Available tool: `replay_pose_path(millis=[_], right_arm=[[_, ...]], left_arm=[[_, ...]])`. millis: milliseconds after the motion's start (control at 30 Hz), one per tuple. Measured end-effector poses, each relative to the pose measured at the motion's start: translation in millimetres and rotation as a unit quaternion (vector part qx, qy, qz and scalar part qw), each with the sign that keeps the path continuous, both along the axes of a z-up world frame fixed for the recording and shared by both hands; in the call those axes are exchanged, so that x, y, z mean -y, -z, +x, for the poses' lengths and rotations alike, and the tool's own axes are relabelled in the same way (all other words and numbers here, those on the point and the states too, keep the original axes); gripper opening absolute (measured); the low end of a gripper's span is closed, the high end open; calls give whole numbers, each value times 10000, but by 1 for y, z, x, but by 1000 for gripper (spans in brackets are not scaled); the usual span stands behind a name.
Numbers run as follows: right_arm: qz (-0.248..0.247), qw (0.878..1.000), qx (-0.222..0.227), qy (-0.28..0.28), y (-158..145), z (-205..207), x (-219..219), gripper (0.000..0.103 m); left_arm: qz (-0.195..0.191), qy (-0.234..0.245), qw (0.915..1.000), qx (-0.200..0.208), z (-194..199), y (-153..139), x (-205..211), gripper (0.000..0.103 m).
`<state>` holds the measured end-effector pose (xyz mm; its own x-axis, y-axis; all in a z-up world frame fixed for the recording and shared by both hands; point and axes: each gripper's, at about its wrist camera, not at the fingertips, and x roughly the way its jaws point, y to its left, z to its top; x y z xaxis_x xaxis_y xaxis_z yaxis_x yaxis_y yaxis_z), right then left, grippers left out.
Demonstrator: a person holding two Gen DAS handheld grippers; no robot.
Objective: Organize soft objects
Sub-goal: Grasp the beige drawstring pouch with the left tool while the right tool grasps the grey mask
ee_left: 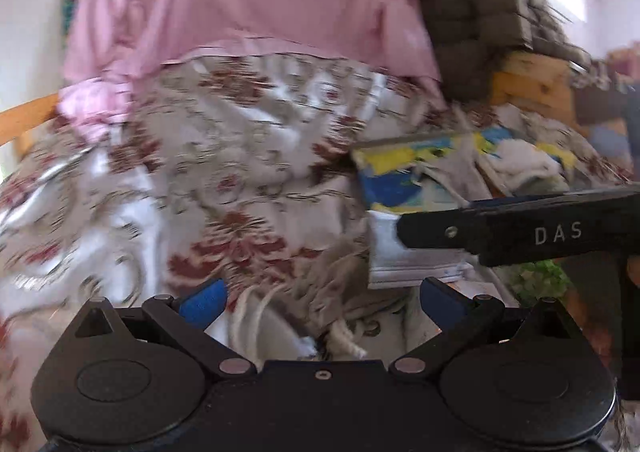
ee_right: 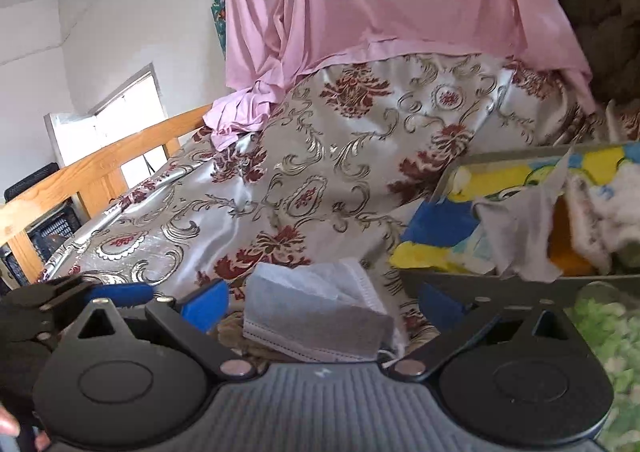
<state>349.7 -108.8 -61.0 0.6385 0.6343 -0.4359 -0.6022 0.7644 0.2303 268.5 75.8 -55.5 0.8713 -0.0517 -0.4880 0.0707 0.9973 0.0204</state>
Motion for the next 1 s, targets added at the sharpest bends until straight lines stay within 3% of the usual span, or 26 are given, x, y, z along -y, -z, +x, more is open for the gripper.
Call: replay_pose_path(millis=[133,300,400,600,900,1000], right_arm=[[19,9999,-111,-72,5,8,-5,103],[409,9964,-729,-111,14,21,-1,102],[481,9954,-815,-131,17,25,0,101],[617,9936,-939,-104,20,28,3,91],[650,9926,-1023,-49,25,29,3,81],[662,9925,-1022,-64,26,28,2,77]], left_arm=[[43,363,9992,-165,23,1,-7,102],[-89,800,9960,-388,44,1,-13,102],[-156,1117,9919,-585,54,3,-14,102],[107,1438,9852,-925,64,12,-11,100],[-7,1480,9798,-1346,78,23,-15,79],[184,1498,9787,-1394,80,25,-8,71]])
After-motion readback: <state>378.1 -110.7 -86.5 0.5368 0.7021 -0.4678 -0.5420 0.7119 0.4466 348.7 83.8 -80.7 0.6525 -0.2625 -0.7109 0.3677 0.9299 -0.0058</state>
